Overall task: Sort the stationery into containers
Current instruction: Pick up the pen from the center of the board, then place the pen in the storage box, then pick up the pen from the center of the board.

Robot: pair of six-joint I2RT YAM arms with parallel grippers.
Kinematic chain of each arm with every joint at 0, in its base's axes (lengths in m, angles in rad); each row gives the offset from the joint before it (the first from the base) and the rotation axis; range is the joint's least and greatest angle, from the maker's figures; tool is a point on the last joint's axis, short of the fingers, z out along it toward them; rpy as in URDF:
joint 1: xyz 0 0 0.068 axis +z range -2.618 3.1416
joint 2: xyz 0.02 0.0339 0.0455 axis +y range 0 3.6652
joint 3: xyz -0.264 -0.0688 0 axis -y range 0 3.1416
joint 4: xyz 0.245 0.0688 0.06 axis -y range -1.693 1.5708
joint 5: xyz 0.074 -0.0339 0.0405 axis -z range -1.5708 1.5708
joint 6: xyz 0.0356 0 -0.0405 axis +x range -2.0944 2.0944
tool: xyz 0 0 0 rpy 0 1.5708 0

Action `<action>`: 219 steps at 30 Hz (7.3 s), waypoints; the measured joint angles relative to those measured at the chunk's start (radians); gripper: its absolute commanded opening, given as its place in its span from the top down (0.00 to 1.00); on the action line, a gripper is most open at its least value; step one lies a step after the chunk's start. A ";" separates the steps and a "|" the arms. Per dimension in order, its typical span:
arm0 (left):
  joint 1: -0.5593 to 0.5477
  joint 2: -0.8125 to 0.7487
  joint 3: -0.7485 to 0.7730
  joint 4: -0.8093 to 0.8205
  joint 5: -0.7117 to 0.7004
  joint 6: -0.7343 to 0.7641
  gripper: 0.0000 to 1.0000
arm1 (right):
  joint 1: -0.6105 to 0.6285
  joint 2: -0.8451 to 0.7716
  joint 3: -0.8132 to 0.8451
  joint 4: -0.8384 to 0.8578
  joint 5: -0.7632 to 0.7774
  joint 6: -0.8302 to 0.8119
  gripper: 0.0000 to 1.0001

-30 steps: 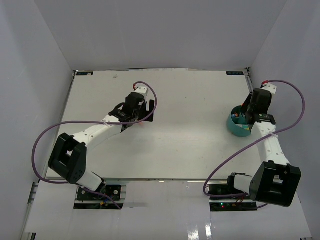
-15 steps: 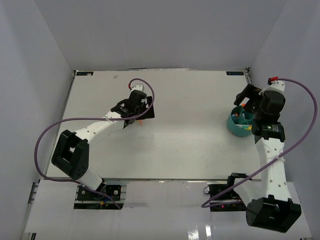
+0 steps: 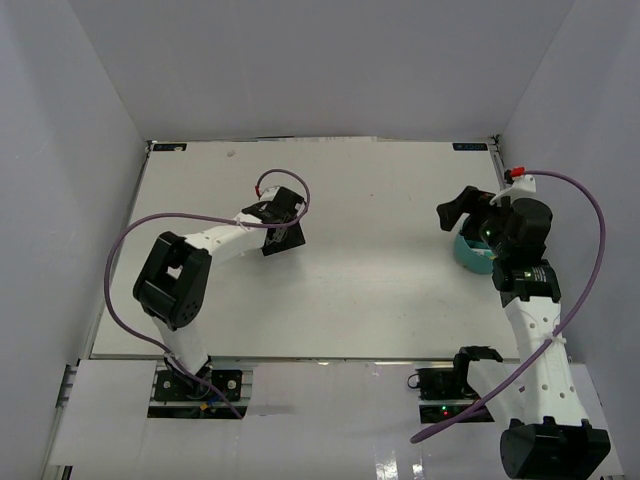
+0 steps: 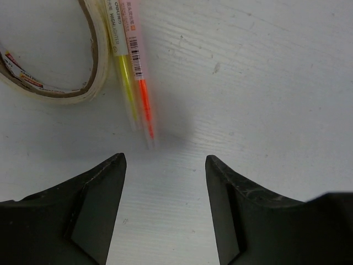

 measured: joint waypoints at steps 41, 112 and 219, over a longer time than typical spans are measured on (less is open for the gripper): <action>0.021 0.150 0.116 -0.068 0.065 -0.029 0.92 | 0.073 -0.044 -0.049 0.008 0.040 -0.027 0.07; -0.186 -0.495 -0.338 0.586 0.549 0.891 0.02 | 0.450 0.323 0.217 0.003 -0.060 -0.003 0.92; 0.079 0.210 0.209 -0.151 -0.019 -0.011 0.80 | 0.094 -0.085 0.017 -0.021 0.074 -0.059 0.09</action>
